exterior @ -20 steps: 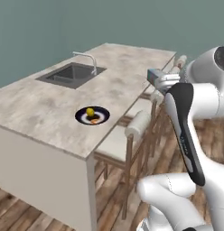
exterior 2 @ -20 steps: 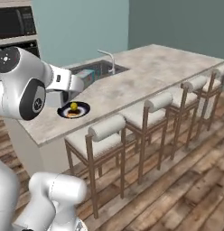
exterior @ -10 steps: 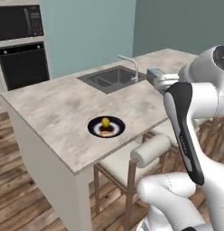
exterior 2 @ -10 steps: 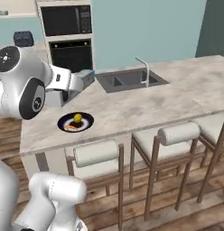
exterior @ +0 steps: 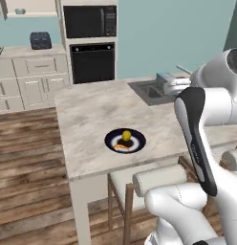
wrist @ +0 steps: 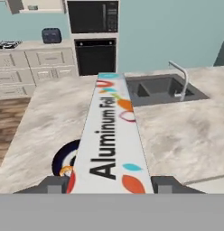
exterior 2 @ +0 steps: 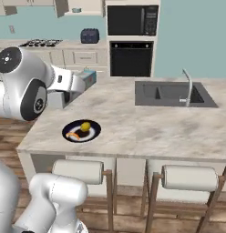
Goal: Retrieve the tupperware and aluminum foil from the cabinet and place them on the dining counter near the plate with lemon and shrimp to prepare for storing leftovers.
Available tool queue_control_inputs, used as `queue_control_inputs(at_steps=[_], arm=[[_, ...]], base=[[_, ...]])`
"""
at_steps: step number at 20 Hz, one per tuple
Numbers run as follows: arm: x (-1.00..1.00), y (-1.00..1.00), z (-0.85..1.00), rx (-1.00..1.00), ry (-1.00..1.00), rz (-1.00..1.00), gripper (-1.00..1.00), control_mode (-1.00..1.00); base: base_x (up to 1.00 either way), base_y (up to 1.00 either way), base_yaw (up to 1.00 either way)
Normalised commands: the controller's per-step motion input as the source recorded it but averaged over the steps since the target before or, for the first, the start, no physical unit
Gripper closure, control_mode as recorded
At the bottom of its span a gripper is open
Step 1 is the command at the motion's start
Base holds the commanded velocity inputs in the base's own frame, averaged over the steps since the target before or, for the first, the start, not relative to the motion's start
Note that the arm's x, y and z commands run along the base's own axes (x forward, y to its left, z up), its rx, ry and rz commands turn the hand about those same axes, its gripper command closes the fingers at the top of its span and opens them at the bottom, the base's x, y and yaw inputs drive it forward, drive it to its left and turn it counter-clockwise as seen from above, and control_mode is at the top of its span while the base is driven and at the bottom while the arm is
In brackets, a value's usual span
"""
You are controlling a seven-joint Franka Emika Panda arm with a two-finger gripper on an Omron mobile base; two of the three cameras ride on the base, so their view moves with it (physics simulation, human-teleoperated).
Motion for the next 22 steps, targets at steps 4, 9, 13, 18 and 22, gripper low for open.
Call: queue_control_inputs(at_steps=[4, 9, 13, 18, 22], arm=[[0.0, 0.0, 0.0, 0.0, 0.0, 0.0, 1.0, 1.0], [0.12, -0.02, -0.1, 0.01, -0.01, 0.08, 1.0, -1.0], [0.57, -0.16, -0.46, 0.04, -0.02, 0.3, 1.0, -1.0], [0.34, -0.64, -0.38, 0.03, -0.02, 0.08, 1.0, -1.0], [0.27, -0.69, -0.64, 0.0, 0.02, -0.1, 1.0, -1.0]], base=[[0.73, -0.45, 0.69], [0.58, -0.22, 0.45], [0.0, 0.0, 0.0], [0.0, 0.0, 0.0], [0.0, 0.0, 0.0]])
